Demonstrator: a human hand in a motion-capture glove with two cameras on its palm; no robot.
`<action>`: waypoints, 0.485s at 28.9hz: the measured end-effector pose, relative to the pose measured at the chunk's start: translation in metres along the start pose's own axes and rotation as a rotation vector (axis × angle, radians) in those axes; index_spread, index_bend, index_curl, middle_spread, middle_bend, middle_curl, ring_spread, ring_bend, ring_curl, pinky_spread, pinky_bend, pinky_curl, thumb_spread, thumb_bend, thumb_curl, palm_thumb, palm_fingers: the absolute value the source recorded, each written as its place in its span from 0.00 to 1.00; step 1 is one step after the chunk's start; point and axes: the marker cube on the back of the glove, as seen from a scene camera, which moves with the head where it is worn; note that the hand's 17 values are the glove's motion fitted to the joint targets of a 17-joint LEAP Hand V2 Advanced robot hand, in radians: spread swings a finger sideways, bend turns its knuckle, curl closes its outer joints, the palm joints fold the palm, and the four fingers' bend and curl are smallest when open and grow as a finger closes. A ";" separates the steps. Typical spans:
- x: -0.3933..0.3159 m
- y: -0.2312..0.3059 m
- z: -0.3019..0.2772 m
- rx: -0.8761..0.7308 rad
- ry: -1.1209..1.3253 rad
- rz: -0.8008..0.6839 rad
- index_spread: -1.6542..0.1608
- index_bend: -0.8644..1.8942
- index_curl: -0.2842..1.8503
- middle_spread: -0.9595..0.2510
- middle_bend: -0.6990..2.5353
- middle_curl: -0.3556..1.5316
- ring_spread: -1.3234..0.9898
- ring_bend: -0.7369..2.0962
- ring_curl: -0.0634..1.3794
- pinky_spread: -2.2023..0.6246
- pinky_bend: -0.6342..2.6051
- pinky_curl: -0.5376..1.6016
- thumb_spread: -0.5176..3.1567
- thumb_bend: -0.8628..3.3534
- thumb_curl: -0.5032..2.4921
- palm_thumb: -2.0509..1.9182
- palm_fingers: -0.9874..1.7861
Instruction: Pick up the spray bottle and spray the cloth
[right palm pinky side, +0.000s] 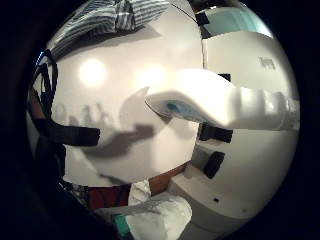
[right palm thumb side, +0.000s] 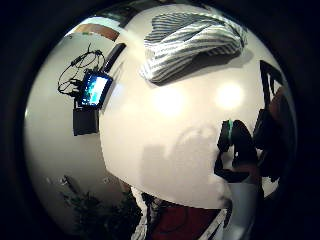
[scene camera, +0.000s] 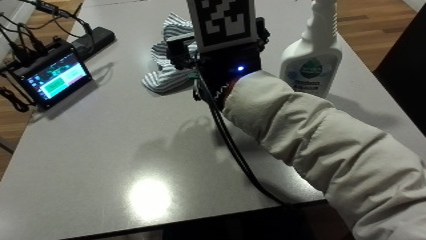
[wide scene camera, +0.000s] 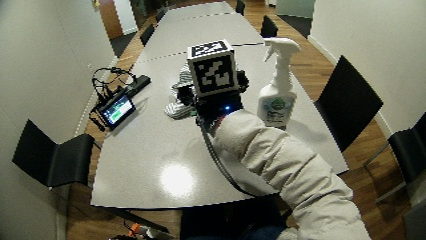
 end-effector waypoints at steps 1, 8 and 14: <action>0.000 0.000 0.000 -0.001 0.000 0.001 0.86 0.40 0.16 0.74 0.38 0.24 0.54 0.47 0.12 0.75 0.38 0.30 0.22 0.31 0.22 0.69 0.93; 0.001 0.001 0.004 -0.004 0.009 0.009 0.83 0.42 0.23 0.71 0.43 0.31 0.52 0.53 0.24 0.73 0.44 0.37 0.28 0.30 0.25 0.71 0.87; -0.003 0.003 0.003 -0.005 0.014 0.000 0.81 0.43 0.27 0.70 0.45 0.35 0.51 0.55 0.29 0.72 0.46 0.41 0.31 0.29 0.27 0.72 0.84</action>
